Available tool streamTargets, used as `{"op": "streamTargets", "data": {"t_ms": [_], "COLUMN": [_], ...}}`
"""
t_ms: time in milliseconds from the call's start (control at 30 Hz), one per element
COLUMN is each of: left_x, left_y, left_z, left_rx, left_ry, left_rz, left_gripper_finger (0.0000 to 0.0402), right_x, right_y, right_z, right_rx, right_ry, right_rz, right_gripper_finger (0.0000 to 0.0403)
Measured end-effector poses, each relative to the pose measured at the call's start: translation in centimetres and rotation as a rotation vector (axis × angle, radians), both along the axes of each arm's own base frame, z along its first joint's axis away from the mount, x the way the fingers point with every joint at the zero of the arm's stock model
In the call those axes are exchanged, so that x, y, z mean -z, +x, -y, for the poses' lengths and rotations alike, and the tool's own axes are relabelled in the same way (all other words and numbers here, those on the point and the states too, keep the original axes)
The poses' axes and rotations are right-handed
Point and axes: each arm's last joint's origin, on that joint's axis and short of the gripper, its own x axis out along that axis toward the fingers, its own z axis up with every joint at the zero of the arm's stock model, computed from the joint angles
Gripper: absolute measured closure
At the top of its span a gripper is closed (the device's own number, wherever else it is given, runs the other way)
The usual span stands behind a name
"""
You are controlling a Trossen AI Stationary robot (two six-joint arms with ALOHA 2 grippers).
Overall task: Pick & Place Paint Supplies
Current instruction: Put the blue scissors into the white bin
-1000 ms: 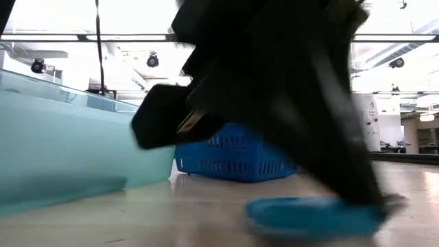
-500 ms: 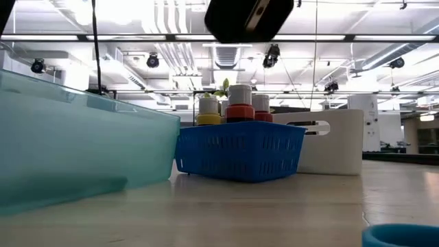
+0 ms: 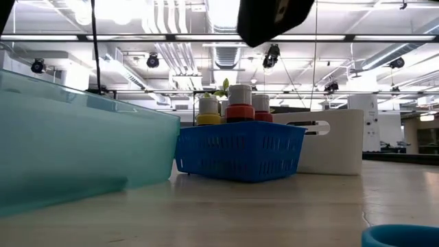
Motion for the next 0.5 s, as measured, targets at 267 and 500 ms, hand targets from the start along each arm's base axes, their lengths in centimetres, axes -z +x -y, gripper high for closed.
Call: {"op": "streamTargets", "data": {"t_ms": [267,500], "left_x": [1.4,2.4], "left_y": [-0.4,-0.5], "left_z": [-0.3,-0.2], "left_rx": [0.279,0.401], "left_ry": [0.154,0.152], "left_rz": [0.013,0.023], "left_gripper_finger": [0.0291,0.0289], "right_x": [0.0,-0.1], "right_y": [-0.2,-0.2], "right_z": [-0.4,-0.4], "right_rx": [-0.017,-0.013], "right_ry": [0.006,0.015], "right_rz": [0.002,0.002], "right_gripper_finger": [0.02,0.02]}}
